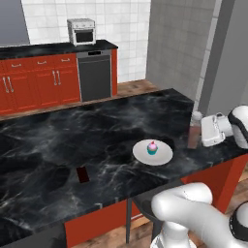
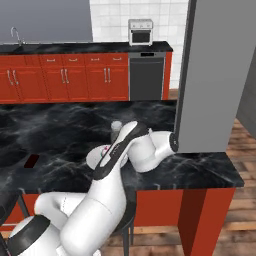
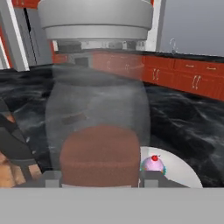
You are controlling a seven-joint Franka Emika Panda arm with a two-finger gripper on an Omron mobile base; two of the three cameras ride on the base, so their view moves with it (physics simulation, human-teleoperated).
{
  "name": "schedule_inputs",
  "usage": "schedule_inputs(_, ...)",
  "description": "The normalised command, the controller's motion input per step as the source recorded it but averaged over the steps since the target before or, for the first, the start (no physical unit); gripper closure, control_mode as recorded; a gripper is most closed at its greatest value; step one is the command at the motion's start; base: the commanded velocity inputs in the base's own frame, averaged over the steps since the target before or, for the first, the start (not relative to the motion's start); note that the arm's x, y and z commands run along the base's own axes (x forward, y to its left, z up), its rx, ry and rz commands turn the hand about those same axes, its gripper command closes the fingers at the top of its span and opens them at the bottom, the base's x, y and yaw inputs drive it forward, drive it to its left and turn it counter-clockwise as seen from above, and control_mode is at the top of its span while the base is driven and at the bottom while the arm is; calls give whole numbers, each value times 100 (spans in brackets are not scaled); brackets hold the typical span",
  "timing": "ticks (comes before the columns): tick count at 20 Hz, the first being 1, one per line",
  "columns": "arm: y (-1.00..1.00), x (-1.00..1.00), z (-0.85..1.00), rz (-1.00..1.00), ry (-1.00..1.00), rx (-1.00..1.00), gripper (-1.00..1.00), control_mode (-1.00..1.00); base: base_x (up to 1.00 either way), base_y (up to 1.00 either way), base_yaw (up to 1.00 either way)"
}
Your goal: Take the cinnamon bottle from the cabinet and place it on the dining table, next to the plate with the cupcake. Then take the chocolate from the dining counter and place it on the cupcake plate.
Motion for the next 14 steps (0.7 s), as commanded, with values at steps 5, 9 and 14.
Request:
schedule_inputs(5, -20, 49, -80, 9, -6, -4, 100, -100, 0, 0, 0)
schedule_inputs(9, -28, 39, -64, 1, -1, -2, 100, -100, 0, 0, 0)
schedule_inputs(14, -1, 53, -58, 0, 0, 0, 100, -100, 0, 0, 0)
